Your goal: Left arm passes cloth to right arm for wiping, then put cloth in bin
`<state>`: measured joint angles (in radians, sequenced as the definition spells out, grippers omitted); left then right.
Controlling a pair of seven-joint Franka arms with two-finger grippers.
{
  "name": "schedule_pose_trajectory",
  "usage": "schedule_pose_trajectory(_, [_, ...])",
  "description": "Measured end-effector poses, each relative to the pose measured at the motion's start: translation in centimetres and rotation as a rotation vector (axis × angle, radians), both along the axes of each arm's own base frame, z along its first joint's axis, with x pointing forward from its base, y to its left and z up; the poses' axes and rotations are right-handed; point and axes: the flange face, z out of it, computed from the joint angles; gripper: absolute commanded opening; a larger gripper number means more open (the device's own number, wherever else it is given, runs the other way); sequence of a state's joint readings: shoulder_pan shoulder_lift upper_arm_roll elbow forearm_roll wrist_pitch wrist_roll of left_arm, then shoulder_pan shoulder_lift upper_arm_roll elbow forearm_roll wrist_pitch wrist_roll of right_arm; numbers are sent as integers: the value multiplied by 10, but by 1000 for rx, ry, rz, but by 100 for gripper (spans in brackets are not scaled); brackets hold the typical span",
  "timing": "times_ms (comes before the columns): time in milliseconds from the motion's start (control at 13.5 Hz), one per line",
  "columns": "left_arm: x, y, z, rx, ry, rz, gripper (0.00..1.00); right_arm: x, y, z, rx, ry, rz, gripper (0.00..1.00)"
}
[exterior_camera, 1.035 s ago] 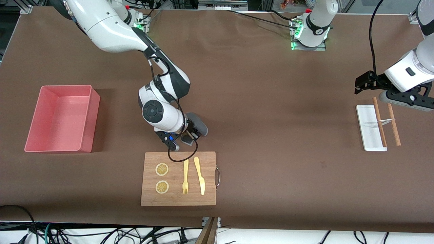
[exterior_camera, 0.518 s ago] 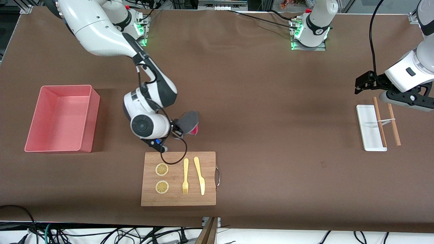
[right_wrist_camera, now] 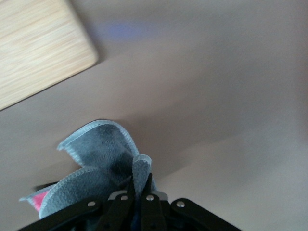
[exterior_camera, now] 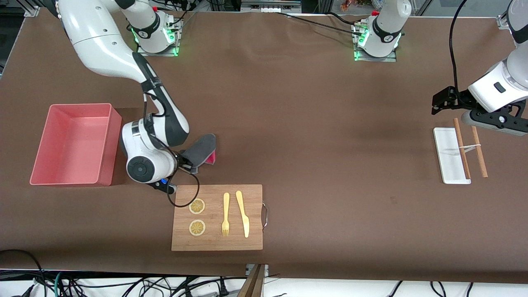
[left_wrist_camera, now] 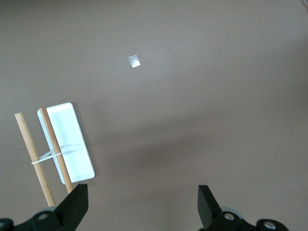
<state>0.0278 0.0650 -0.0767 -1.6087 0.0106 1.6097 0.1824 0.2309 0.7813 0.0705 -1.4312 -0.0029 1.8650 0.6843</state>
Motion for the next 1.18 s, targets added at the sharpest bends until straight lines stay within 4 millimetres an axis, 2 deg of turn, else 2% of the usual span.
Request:
schedule_pose_trajectory(370, [0, 0, 0, 0, 0, 0, 100, 13, -69, -3, -5, 13, 122, 0])
schedule_pose_trajectory(518, [0, 0, 0, 0, 0, -1, 100, 19, -87, 9, 8, 6, 162, 0])
schedule_pose_trajectory(666, [0, -1, 0, 0, -1, -1, 100, 21, -99, 29, 23, 18, 198, 0])
schedule_pose_trajectory(887, [0, -1, 1, 0, -1, -2, 100, 21, -115, 73, 31, 46, 215, 0])
schedule_pose_trajectory(1035, [0, -1, 1, 0, -2, -2, 100, 23, -114, 123, 37, 56, 221, 0])
schedule_pose_trajectory(1183, [0, -1, 1, 0, -2, -2, 100, 20, -116, 182, 53, 50, 248, 0])
